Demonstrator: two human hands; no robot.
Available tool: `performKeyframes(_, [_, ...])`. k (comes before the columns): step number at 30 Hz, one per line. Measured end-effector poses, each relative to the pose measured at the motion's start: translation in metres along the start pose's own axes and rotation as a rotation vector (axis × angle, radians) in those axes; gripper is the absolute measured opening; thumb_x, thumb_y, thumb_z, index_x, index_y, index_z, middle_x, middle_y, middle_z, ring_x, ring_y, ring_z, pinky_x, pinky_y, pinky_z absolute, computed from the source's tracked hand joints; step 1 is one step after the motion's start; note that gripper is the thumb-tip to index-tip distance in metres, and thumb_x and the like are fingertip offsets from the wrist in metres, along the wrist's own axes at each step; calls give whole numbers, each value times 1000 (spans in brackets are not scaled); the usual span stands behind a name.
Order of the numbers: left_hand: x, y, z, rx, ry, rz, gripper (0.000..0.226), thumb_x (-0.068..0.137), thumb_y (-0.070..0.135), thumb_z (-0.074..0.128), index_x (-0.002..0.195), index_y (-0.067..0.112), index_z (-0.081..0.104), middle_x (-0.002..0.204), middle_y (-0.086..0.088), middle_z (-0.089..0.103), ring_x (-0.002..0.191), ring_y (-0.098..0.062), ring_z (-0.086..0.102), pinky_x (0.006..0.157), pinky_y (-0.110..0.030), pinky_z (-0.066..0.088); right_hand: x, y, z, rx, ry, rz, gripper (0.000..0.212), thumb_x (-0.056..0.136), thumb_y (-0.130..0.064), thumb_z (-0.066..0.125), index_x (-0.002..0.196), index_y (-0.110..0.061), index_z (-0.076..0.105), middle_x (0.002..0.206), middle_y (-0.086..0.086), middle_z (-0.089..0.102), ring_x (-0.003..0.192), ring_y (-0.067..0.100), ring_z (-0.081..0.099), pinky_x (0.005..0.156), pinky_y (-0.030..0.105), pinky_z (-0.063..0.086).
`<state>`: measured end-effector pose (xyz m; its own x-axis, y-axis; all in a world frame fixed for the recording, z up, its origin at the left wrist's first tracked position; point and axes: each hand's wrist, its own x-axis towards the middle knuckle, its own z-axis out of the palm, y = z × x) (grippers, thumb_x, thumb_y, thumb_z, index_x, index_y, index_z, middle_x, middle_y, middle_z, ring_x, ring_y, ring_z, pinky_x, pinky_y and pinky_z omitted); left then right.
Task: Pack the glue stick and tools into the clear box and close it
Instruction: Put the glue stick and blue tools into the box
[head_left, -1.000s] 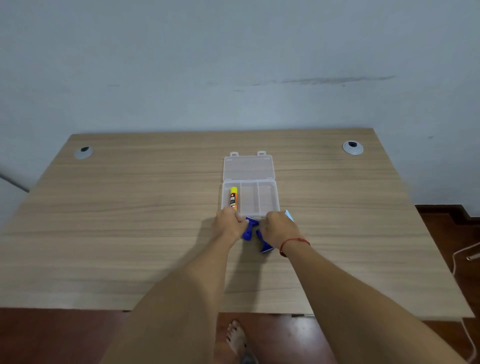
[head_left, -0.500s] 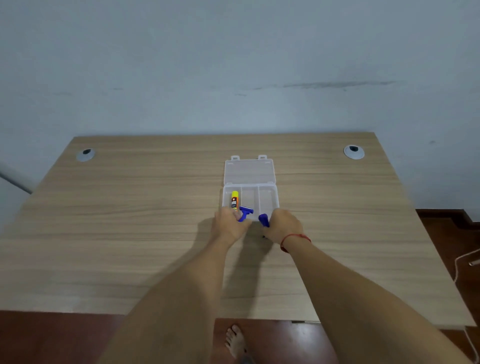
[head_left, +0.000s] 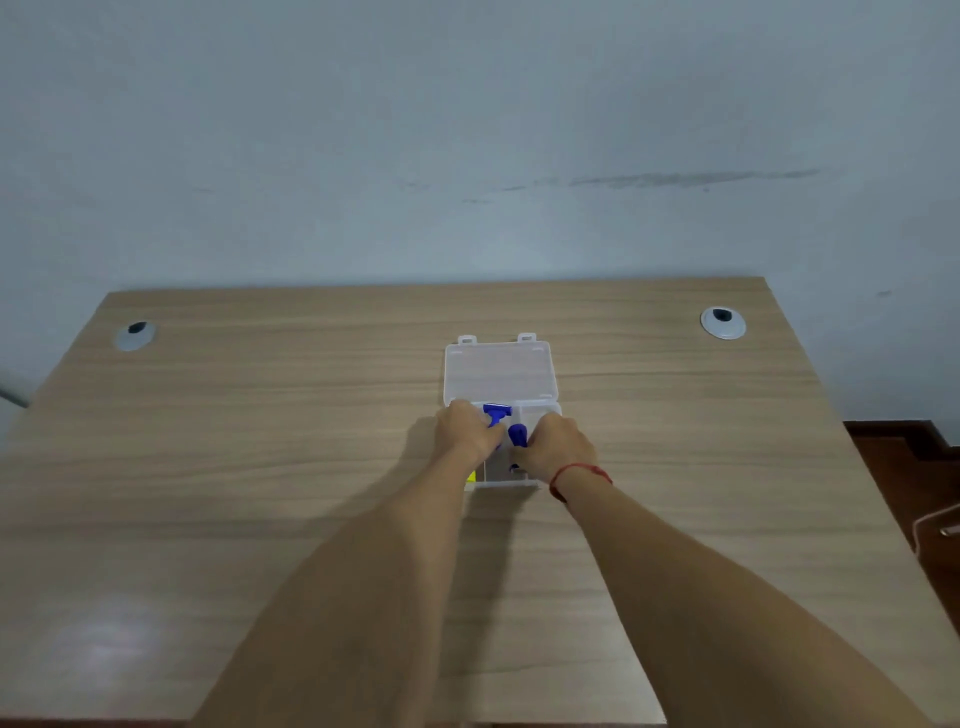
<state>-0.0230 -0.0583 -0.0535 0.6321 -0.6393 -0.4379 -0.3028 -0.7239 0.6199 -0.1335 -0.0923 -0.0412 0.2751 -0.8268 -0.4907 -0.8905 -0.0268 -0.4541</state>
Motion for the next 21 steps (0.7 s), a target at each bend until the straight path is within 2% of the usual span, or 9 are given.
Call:
performKeyframes(3, [3, 3, 0, 10, -6, 8, 28, 72, 25, 75, 80, 0, 67, 83, -16, 68, 75, -27, 64, 57, -26, 45, 4, -1, 0, 22, 3, 5, 32, 76, -32, 71, 91, -5, 68, 82, 8, 61, 71, 25, 55, 48, 23, 35])
performKeyframes(6, [3, 2, 2, 17, -13, 6, 29, 75, 22, 74, 90, -3, 73, 87, -15, 70, 83, -27, 68, 67, -30, 54, 5, -1, 0, 15, 16, -2, 28, 76, -34, 71, 82, -8, 63, 79, 7, 60, 69, 24, 56, 48, 24, 36])
performKeyframes(9, [2, 2, -1, -9, 5, 16, 16, 79, 15, 72, 83, -1, 75, 80, -8, 67, 76, -22, 63, 75, -33, 57, 5, -2, 1, -5, 28, -14, 27, 77, -35, 71, 79, -11, 58, 81, 7, 59, 69, 24, 55, 50, 26, 37])
performKeyframes(13, [-2, 0, -6, -1, 41, 19, 6, 77, 9, 68, 78, 6, 73, 85, -7, 69, 80, -23, 64, 69, -29, 53, 4, -1, 1, -14, 33, -34, 31, 79, -37, 71, 91, -8, 67, 85, 8, 64, 72, 22, 57, 58, 28, 42])
performKeyframes(16, [-5, -4, -7, 25, 100, 6, 17, 76, 16, 69, 91, 9, 74, 103, -8, 72, 96, -29, 67, 80, -33, 56, 1, 4, -4, 10, 48, -23, 23, 82, -31, 67, 86, -8, 65, 84, 8, 63, 72, 24, 58, 59, 28, 46])
performKeyframes(18, [-9, -5, -6, 78, 161, 7, 35, 77, 23, 70, 110, 11, 69, 121, -10, 63, 112, -29, 60, 92, -36, 52, -1, 14, -11, 31, 81, -3, 21, 84, -24, 64, 95, -6, 67, 95, 10, 68, 84, 27, 65, 72, 33, 56])
performKeyframes(21, [-18, -8, 2, 232, 174, 3, 70, 78, 36, 71, 138, 9, 47, 139, -12, 46, 131, -30, 44, 104, -36, 38, -9, 37, -22, 31, 129, 22, 31, 83, -21, 63, 111, -7, 62, 113, 11, 66, 102, 30, 65, 88, 40, 56])
